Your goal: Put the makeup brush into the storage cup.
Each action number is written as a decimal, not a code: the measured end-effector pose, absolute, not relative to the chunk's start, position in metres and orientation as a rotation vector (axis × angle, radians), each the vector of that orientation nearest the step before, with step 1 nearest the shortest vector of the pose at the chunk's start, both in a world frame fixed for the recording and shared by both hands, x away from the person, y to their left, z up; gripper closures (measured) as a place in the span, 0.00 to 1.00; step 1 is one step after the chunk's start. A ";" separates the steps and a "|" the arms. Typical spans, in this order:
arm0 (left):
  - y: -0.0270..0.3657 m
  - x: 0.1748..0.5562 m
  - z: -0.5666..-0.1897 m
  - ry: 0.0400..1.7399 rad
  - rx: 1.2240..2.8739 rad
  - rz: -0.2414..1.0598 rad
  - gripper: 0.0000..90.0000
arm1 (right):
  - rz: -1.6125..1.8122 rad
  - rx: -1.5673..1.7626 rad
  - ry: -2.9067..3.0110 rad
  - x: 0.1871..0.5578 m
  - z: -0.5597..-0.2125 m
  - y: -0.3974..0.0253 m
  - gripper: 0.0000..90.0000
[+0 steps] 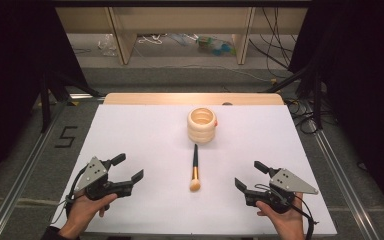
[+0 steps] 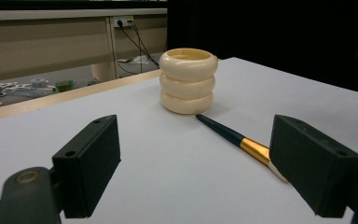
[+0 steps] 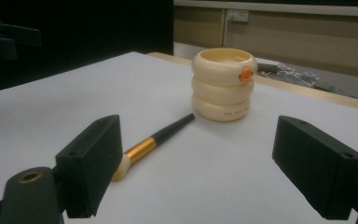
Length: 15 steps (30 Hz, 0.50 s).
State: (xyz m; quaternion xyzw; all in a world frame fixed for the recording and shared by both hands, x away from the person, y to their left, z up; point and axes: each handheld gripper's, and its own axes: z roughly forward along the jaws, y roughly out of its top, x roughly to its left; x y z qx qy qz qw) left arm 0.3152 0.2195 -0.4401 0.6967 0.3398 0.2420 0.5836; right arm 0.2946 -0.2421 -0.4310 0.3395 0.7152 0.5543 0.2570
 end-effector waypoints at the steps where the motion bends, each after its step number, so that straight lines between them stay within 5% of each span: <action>1: 0.219 0.315 -0.440 0.796 1.627 0.561 0.18 | 1.509 0.923 1.937 0.295 -0.431 -0.242 0.19; 15: 0.219 0.316 -0.441 0.789 1.637 0.567 0.18 | 1.475 0.956 2.021 0.299 -0.434 -0.235 0.20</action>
